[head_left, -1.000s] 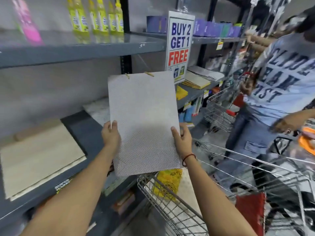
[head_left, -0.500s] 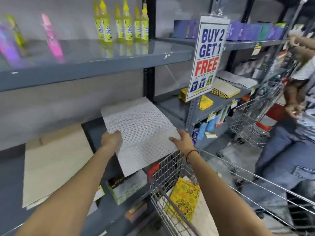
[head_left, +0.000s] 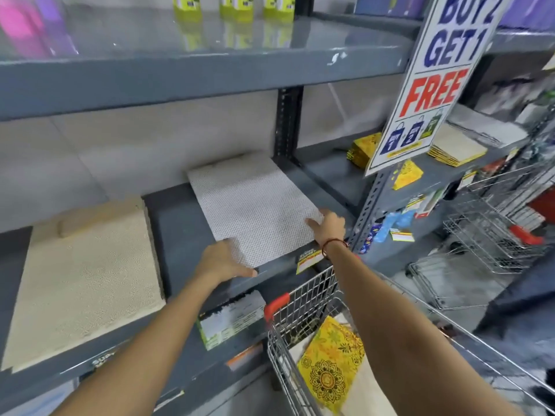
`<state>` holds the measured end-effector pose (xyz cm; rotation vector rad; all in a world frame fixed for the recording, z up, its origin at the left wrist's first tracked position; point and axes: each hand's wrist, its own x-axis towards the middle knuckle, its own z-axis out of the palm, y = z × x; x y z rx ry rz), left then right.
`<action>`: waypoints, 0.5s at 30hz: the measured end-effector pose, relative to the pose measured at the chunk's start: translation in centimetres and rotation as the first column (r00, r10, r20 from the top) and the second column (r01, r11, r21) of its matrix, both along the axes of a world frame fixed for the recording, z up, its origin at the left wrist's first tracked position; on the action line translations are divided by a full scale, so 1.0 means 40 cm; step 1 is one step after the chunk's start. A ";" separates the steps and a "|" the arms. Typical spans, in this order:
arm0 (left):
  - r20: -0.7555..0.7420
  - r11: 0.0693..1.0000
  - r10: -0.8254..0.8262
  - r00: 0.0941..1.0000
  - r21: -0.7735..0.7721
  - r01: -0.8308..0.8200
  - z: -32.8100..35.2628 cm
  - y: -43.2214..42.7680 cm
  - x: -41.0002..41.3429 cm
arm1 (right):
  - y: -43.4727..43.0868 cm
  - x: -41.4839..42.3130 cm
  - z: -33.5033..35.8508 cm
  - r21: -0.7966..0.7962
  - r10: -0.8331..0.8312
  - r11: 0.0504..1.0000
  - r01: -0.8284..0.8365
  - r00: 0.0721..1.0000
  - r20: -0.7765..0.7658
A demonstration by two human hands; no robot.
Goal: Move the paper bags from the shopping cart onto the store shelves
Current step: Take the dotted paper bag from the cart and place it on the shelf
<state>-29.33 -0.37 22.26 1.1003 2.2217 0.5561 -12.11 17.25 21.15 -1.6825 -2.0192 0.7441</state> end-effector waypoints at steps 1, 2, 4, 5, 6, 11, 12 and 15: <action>-0.056 1.000 0.005 0.998 0.006 -0.005 -0.004 -0.002 0.008 | 0.002 -0.005 -0.003 0.029 -0.004 1.000 0.003 0.999 0.053; -0.105 1.000 0.015 0.994 0.010 -0.014 -0.004 -0.004 0.017 | 0.005 -0.010 -0.003 0.051 -0.008 0.999 0.003 0.995 0.097; -0.154 0.999 0.034 0.987 0.009 -0.033 0.000 -0.003 0.028 | 0.011 -0.022 -0.005 0.070 -0.013 0.998 0.002 0.988 0.155; -0.159 0.999 0.040 0.986 0.005 -0.040 0.004 0.000 0.030 | 0.012 -0.026 -0.005 0.071 -0.014 0.997 0.002 0.985 0.173; -0.162 0.999 0.045 0.986 0.000 -0.045 0.009 0.002 0.033 | 0.013 -0.028 -0.006 0.063 -0.010 0.998 -0.001 0.983 0.181; -0.245 0.999 0.043 0.969 0.000 -0.045 0.022 0.018 0.057 | 0.028 -0.016 -0.009 0.035 0.036 0.998 -0.043 0.983 0.178; -0.253 0.999 0.048 0.966 -0.003 -0.050 0.023 0.021 0.062 | 0.034 -0.012 -0.008 0.030 0.059 0.997 -0.066 0.979 0.197; -0.253 0.997 0.053 0.966 -0.037 -0.065 0.030 0.029 0.070 | 0.045 0.006 -0.007 0.031 0.132 0.989 -0.144 0.957 0.257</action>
